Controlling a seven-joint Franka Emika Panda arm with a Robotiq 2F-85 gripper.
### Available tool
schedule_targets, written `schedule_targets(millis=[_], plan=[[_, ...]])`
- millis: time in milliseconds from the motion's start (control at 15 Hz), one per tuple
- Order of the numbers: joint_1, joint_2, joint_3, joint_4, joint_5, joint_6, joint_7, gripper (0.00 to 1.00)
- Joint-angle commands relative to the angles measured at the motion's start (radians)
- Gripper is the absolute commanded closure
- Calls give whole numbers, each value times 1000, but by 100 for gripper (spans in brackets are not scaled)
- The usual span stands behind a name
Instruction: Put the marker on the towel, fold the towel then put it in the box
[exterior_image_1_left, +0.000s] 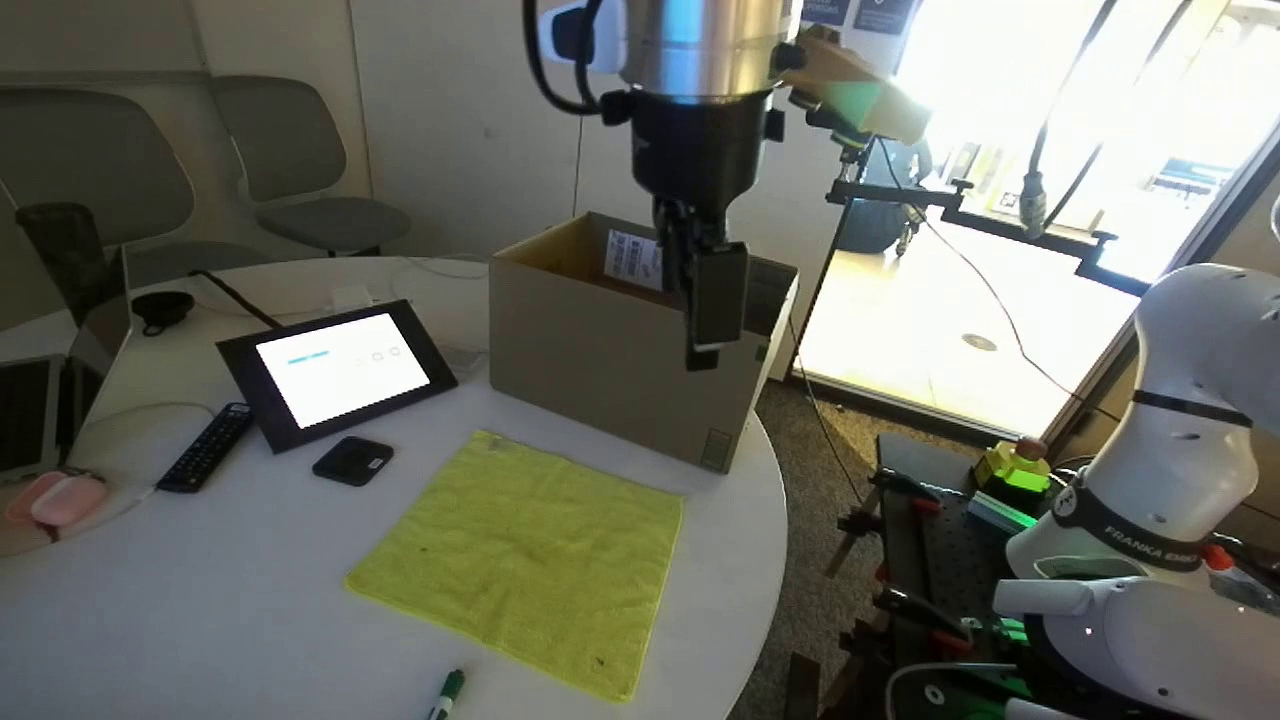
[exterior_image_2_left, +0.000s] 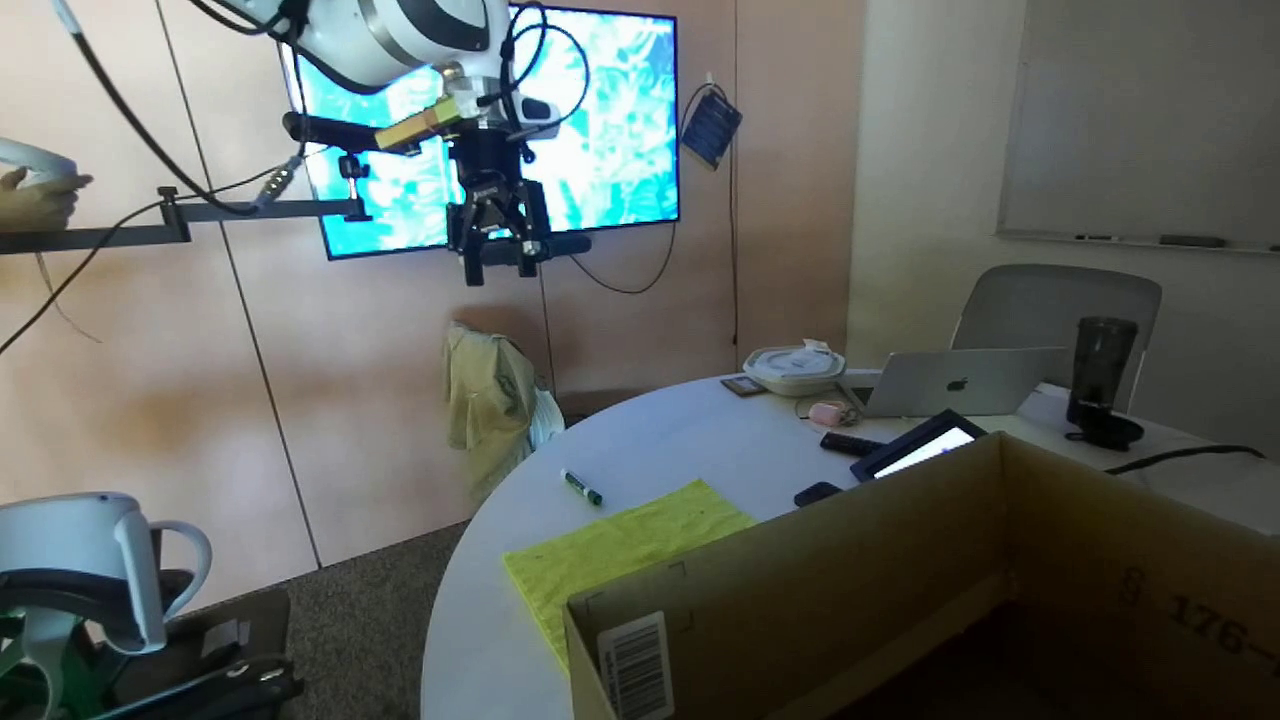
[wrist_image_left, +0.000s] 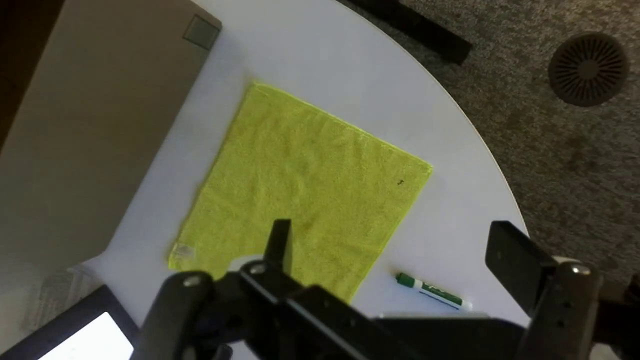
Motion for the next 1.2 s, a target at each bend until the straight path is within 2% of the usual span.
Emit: schedule_targets(millis=[0, 467, 1133], plan=[[60, 191, -11, 203, -48, -25, -10, 0], [166, 475, -54, 388, -105, 21, -83, 0], [193, 710, -72, 470, -121, 300, -392, 0]])
